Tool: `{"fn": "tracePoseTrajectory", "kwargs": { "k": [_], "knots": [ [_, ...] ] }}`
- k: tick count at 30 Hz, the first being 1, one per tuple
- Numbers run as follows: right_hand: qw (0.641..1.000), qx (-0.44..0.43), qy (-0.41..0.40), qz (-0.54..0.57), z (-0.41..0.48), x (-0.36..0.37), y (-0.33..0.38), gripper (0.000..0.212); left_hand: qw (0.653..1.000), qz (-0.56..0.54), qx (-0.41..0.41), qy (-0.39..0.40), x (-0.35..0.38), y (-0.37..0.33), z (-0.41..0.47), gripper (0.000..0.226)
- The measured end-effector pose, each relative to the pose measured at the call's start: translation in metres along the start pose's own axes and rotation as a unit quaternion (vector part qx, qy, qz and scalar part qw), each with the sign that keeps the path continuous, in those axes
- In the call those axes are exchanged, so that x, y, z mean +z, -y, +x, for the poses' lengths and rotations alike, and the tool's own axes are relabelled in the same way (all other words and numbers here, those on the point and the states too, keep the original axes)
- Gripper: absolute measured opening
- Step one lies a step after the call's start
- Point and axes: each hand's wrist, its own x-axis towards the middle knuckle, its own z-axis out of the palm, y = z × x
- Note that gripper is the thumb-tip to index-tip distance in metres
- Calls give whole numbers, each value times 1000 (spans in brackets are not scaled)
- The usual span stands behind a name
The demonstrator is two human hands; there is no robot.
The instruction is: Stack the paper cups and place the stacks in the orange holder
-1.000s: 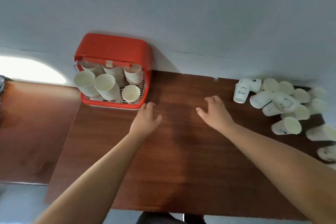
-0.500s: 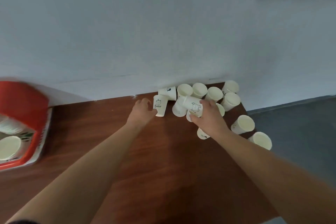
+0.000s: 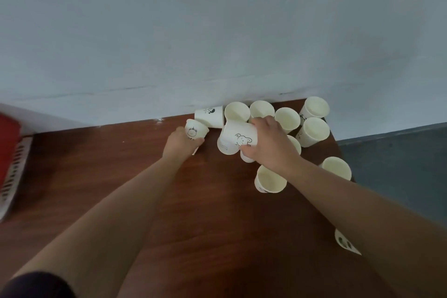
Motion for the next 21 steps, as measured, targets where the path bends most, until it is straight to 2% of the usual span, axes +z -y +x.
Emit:
{"fn": "tracePoseTrajectory", "kwargs": {
  "k": [4,7,9,11,13,17,21],
  "knots": [
    [998,-12,7,62,2,-23,29,70,994,-105,-18,-8,-28,11,-20,60],
    [994,-24,12,102,7,-34,64,67,973,-226,33,-1,-68,23,-47,69],
    [992,-30,18,124,9,-35,94,67,955,-289,64,14,-103,35,-67,85],
    [989,-35,25,144,9,-34,132,69,944,-318,86,17,-141,54,-87,87],
    [984,-44,30,168,8,-29,174,73,937,-336,96,2,-179,79,-107,78],
    [972,-44,51,225,0,-10,253,76,921,-379,70,-53,-247,146,-150,72],
    [965,-71,98,235,-17,16,336,73,932,-343,43,-107,-304,227,-185,67]
  ]
}}
